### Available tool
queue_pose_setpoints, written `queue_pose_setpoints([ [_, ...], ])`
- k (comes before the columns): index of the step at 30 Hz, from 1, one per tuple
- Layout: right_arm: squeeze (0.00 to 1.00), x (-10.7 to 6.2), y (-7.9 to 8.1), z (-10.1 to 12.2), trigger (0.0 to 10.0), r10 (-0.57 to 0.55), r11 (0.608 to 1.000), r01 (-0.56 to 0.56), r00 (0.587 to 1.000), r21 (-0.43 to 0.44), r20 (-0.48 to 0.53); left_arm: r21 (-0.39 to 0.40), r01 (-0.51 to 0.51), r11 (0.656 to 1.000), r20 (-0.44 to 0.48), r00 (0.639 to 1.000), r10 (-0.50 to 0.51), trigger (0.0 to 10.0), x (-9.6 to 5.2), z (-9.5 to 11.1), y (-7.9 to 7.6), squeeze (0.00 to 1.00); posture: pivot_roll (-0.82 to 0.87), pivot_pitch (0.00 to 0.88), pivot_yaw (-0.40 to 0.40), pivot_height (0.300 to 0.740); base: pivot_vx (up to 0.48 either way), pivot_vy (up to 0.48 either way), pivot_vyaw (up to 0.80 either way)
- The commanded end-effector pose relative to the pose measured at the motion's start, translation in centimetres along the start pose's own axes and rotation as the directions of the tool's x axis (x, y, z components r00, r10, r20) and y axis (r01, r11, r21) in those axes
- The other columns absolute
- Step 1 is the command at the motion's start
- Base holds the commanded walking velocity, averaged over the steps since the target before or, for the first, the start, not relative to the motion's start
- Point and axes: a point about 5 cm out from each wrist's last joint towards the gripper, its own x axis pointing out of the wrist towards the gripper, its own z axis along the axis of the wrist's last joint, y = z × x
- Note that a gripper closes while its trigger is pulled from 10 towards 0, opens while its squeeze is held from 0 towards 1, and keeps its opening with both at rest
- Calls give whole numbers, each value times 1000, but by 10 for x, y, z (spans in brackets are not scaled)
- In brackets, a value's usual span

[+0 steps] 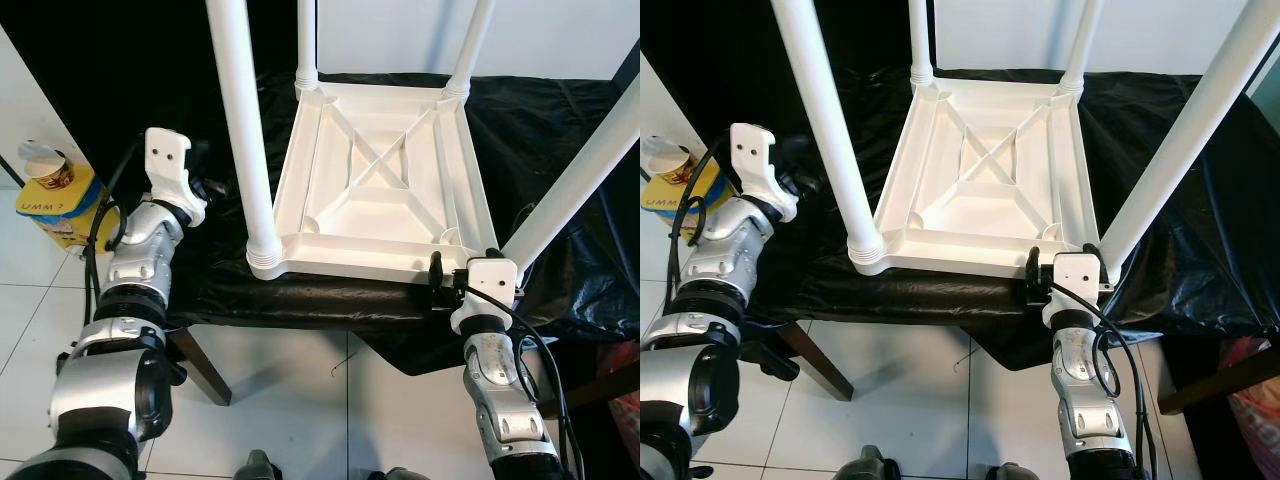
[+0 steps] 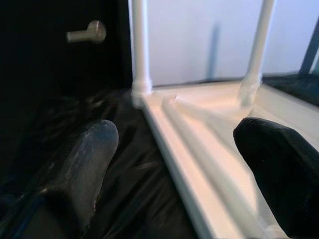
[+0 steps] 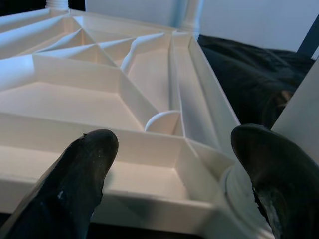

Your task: Building children table

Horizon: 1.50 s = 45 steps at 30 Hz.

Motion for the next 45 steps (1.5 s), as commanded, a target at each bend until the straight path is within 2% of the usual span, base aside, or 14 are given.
queue_pose_setpoints([
  [1, 0, -5, 1, -11, 10000, 14, 1000, -15, 999, -6, -53, -28, 132, 991, 26, 991, -131, 10000, -2, -1, -10, 0, 35, 76, 7, 740, 0, 0, 0],
  [4, 0, -8, 5, -14, 10000, 52, 999, -52, 996, 1, -76, -125, 292, 948, 89, 955, -282, 10000, -5, 0, -28, 0, 33, 75, 6, 740, 0, 0, 0],
  [10, 0, -9, 7, -17, 10000, 71, 997, -71, 993, 3, -90, -184, 416, 891, 120, 909, -400, 10000, -9, 0, -45, 0, 31, 74, 7, 740, 0, 0, 0],
  [13, 0, -10, 8, -19, 10000, 78, 997, -79, 991, 1, -105, -227, 538, 812, 146, 843, -518, 10000, -18, 0, -68, 0, 28, 73, 8, 740, 0, 0, 0],
  [15, 0, -11, 8, -19, 10000, 79, 997, -80, 991, 2, -109, -234, 550, 802, 153, 835, -528, 10000, -19, 1, -72, 0, 28, 73, 8, 740, 0, 0, 0],
  [18, 0, -12, 10, -21, 10000, 88, 996, -89, 988, 0, -126, -251, 605, 755, 184, 796, -577, 10000, -24, 5, -88, 0, 28, 76, 4, 740, 0, 0, 0],
  [19, 0, -12, 10, -21, 10000, 88, 996, -89, 988, 0, -126, -251, 605, 755, 184, 796, -577, 10000, -24, 5, -88, 0, 28, 76, 4, 740, 0, 0, 0],
  [20, 0, -14, 12, -22, 10000, 100, 995, -100, 987, 2, -126, -273, 626, 731, 193, 780, -596, 10000, -26, 6, -95, 0, 29, 79, 3, 740, 0, 0, 0],
  [26, 0, -19, 18, -19, 10000, 147, 989, -144, 984, 30, -102, -293, 651, 701, 202, 758, -620, 10000, -28, 6, -107, 0, 27, 88, 1, 740, 0, 0, 0],
  [32, 0, -23, 17, -16, 10000, 139, 990, -135, 987, 50, -84, -292, 639, 712, 186, 768, -612, 10000, -28, 5, -110, 0, 27, 90, 0, 740, 0, 0, 0],
  [35, 0, -35, 0, -9, 10000, 15, 997, -13, 999, 71, -36, -266, 544, 796, 98, 836, -539, 10000, -17, -4, -98, 0, 14, 112, 6, 740, 0, 0, 0],
  [38, 0, -36, -2, -8, 10000, 8, 996, -5, 999, 85, -31, -268, 531, 804, 82, 844, -530, 10000, -16, -5, -96, 0, 14, 112, 6, 740, 0, 0, 0],
  [42, 0, -40, -13, -9, 10000, -42, 993, 46, 998, 106, -35, -211, 430, 878, 8, 899, -438, 10000, -8, -14, -80, 0, 0, 120, 17, 740, 0, 0, 0],
  [45, 0, -42, -17, -10, 10000, -63, 990, 68, 997, 127, -44, -190, 375, 907, -14, 923, -385, 10000, -4, -15, -72, 0, -5, 124, 23, 740, 0, 0, 0],
])
